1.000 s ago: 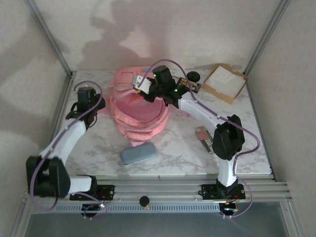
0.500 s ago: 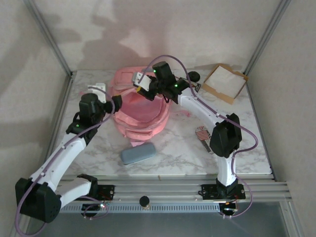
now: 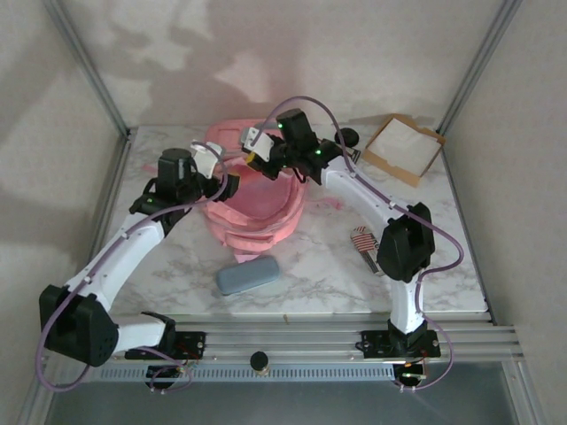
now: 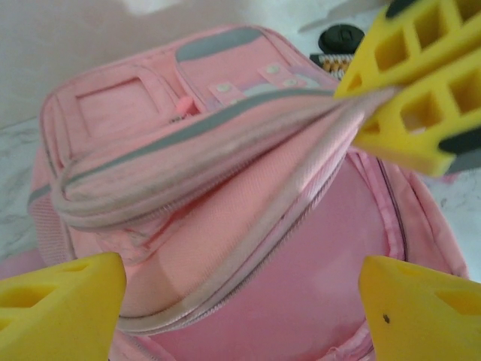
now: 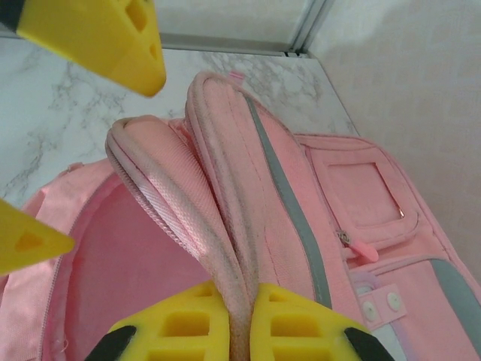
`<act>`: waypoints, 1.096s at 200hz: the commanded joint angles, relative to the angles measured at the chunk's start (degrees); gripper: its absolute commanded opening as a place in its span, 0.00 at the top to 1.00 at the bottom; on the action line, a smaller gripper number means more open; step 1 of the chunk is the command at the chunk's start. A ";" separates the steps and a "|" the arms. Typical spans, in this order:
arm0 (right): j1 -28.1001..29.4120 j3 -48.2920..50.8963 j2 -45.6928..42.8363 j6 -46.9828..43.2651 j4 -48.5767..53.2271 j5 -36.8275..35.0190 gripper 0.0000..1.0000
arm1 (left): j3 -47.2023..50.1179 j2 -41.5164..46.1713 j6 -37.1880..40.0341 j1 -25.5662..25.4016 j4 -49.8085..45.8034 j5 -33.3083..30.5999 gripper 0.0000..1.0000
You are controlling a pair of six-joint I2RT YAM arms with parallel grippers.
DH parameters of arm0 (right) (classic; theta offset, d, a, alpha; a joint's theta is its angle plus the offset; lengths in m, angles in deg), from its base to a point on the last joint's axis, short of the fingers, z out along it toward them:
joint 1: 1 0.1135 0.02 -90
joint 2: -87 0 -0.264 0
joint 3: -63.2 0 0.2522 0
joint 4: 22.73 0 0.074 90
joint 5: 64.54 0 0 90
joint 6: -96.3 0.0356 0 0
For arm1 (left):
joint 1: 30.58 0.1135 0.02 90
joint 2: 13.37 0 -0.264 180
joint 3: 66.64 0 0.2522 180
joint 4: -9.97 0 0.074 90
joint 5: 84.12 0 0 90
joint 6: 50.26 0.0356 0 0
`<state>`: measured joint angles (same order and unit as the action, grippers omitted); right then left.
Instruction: Pack books, pencil case, and school supplies into a backpack
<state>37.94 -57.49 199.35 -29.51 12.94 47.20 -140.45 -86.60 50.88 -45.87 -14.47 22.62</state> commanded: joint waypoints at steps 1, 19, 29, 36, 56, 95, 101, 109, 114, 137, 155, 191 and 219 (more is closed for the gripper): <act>-0.35 -2.64 -2.71 2.19 -6.84 5.15 1.00 | -3.17 -2.39 3.40 -0.62 -3.03 2.21 0.21; -0.45 -2.76 -2.43 2.08 -6.18 5.22 1.00 | -4.70 -4.27 4.07 -1.01 -3.02 2.30 0.23; -0.44 -2.83 -2.25 2.34 -6.22 5.40 1.00 | -5.22 -5.18 4.40 -1.44 -2.65 2.80 0.24; -0.44 -2.99 -2.02 2.66 -6.28 5.48 1.00 | -5.45 -5.78 4.65 -1.57 -2.56 3.09 0.27; -0.44 -3.94 -1.32 3.29 -5.48 5.82 1.00 | -5.90 -7.25 5.29 -2.02 -2.82 3.71 0.39; -0.44 -4.47 -1.25 4.22 -4.74 4.42 1.00 | -7.18 -7.78 6.28 -1.98 -3.01 3.13 0.61; -0.44 -4.41 -1.38 4.73 -4.79 3.94 1.00 | -7.24 -7.85 6.44 -1.95 -2.82 2.83 0.65; -0.44 -4.05 -1.59 5.40 -5.09 3.23 1.00 | -7.40 -8.03 6.52 -2.02 -2.60 1.99 0.74; -0.44 -3.85 -1.75 5.84 -5.22 2.91 1.00 | -7.57 -8.15 6.34 -2.00 -2.51 1.26 0.78; -0.44 -2.89 -2.23 7.69 -5.04 2.14 0.97 | -7.80 -8.35 5.87 -2.03 -1.43 -0.33 0.90; -0.45 -1.43 -3.15 8.94 -5.30 1.16 0.92 | -7.71 -7.83 4.89 -1.99 0.07 -0.51 1.00; -0.52 3.17 -8.25 13.92 -5.77 -1.44 0.74 | -7.49 -6.42 0.90 -2.03 4.09 -0.34 1.00; -1.77 11.27 -15.94 24.76 -6.15 -7.73 0.53 | -6.31 -5.02 -4.16 -2.00 8.70 -2.99 1.00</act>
<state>36.76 -51.09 192.82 -15.81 9.38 43.83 -146.40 -94.42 53.26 -47.01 -15.63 20.39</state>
